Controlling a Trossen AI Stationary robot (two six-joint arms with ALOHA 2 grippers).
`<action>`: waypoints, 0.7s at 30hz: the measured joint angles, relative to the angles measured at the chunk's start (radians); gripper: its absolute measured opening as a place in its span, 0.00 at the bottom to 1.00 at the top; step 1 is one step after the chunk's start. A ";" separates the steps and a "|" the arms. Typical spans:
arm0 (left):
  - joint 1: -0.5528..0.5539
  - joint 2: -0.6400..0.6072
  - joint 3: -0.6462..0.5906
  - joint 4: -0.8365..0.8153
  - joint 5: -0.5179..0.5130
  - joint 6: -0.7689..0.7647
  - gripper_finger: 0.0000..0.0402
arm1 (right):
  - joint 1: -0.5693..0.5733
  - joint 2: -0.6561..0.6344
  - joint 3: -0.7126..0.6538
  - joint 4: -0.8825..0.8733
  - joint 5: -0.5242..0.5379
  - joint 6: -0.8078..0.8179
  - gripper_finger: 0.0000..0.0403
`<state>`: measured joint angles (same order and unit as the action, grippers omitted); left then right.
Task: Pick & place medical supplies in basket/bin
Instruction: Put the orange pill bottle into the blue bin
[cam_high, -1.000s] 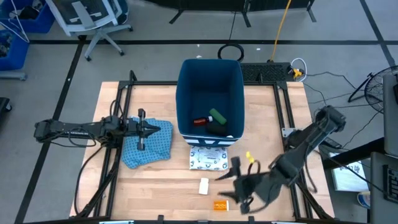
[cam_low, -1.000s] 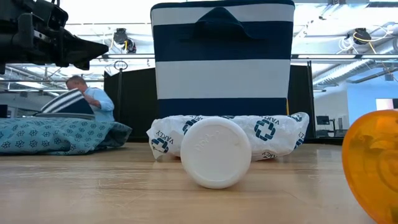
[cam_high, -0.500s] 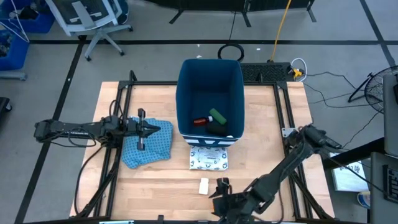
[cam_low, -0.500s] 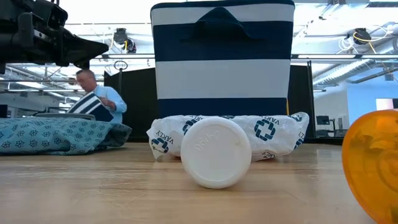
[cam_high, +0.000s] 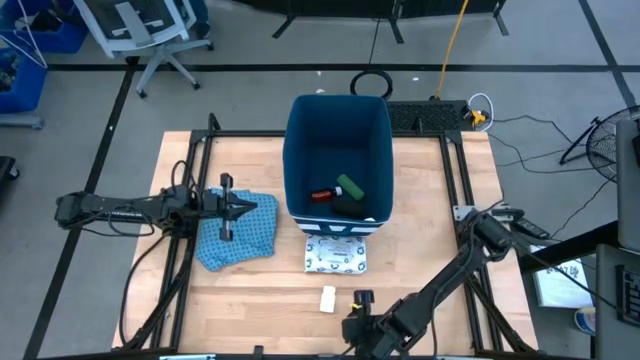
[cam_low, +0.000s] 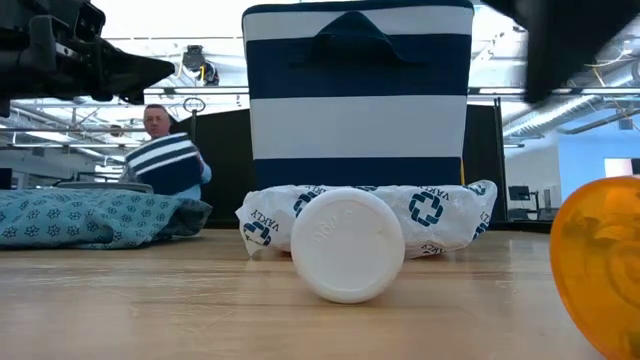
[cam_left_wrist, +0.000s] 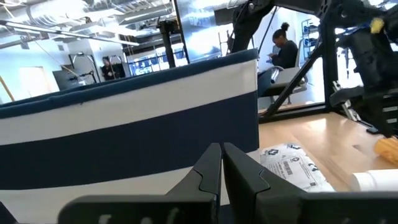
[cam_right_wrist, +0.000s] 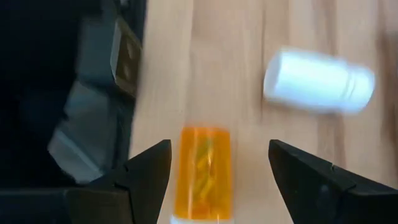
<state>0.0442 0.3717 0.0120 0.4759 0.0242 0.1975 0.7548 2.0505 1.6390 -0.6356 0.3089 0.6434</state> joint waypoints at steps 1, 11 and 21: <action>0.000 0.000 0.000 0.000 0.000 0.000 0.05 | 0.002 0.008 0.000 -0.013 -0.002 0.000 0.65; 0.000 0.000 0.000 -0.010 0.001 -0.001 0.05 | 0.011 0.073 0.000 0.022 -0.055 -0.051 0.65; 0.000 0.000 0.000 -0.009 0.001 -0.002 0.05 | 0.002 0.114 -0.002 0.026 -0.078 -0.053 0.65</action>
<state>0.0442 0.3717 0.0120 0.4671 0.0254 0.1959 0.7568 2.1647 1.6371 -0.6093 0.2306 0.5907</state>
